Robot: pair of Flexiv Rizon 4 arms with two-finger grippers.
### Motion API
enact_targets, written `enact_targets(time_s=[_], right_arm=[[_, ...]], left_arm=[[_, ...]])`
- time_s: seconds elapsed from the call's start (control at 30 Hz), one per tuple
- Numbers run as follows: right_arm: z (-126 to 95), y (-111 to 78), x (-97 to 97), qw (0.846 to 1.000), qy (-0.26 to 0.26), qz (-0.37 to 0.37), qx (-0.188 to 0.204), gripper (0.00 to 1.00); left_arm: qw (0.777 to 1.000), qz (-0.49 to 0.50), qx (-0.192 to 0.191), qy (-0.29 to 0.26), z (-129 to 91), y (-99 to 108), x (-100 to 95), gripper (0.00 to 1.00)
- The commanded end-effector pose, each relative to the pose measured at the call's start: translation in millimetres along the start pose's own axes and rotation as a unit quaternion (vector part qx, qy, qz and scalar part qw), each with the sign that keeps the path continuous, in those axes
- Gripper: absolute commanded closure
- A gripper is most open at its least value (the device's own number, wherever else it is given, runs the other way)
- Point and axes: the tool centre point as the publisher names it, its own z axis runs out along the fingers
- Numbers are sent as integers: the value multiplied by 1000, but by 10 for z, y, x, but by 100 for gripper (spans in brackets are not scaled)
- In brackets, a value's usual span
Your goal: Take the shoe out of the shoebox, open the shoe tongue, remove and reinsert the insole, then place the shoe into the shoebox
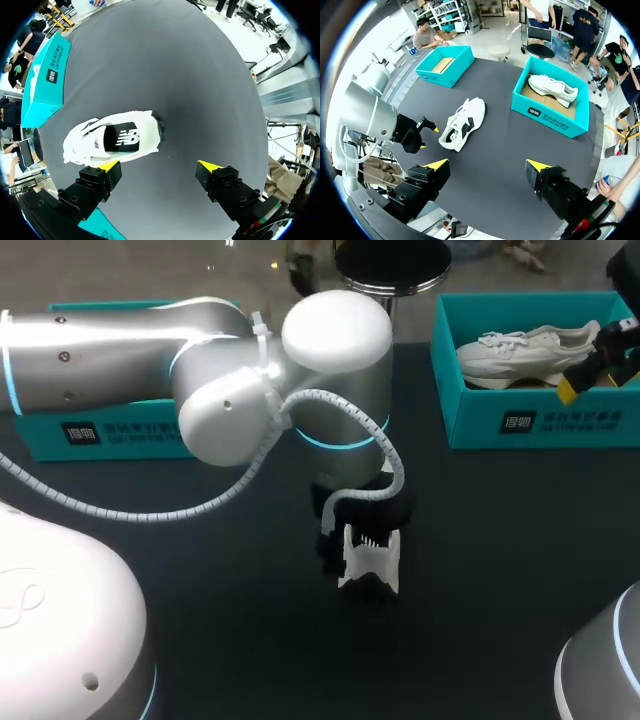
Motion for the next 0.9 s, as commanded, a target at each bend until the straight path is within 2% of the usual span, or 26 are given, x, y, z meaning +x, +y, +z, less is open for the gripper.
enact_targets(time_s=[0.03,0.47,0.9], right_arm=[[7,21,-7,1000,0,0,2,0],[7,21,-7,1000,0,0,2,0],[7,21,-7,1000,0,0,2,0]], left_arm=[[1000,-8,-21,2,153,-221,-44,0],[999,-33,-40,12,484,-325,-62,0],[997,-58,-47,16,582,-302,-78,0]])
